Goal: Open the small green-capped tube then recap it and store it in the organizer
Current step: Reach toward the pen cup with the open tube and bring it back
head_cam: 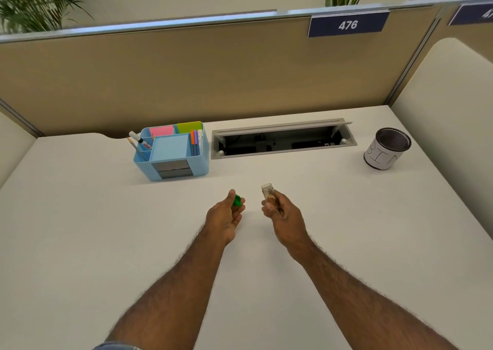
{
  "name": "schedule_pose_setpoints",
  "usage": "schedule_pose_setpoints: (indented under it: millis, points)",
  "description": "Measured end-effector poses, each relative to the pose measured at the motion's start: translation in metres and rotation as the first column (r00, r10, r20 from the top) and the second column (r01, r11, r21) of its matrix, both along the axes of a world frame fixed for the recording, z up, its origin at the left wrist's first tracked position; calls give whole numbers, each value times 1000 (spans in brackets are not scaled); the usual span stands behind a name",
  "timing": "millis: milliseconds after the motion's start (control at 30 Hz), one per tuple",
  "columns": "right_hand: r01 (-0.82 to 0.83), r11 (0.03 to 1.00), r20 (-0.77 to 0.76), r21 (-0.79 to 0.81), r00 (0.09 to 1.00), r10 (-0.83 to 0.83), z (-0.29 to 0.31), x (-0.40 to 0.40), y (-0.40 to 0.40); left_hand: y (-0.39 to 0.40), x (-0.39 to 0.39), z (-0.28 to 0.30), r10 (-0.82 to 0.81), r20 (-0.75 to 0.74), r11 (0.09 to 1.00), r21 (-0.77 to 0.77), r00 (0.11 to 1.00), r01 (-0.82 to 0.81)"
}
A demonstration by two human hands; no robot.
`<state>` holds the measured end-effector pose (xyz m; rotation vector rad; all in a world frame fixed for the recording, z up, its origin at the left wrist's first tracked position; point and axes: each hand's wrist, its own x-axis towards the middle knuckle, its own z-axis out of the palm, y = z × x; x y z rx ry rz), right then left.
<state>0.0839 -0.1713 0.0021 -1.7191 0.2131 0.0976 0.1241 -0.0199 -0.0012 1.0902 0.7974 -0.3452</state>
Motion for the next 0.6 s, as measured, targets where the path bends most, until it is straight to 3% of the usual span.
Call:
schedule_pose_setpoints:
  millis: [233, 333, 600]
  points:
    - [176, 984, 123, 37, 976, -179, 18, 35, -49, 8, -8, -28, 26, 3, 999, -24, 1000, -26]
    - [330, 943, 192, 29, 924, -330, 30, 61, -85, 8, -4, -33, 0, 19, 1000, -8, 1000, 0]
    - [653, 675, 338, -343, 756, -560, 53, 106, -199, 0, 1, -33, -120, 24, 987, 112, 993, 116]
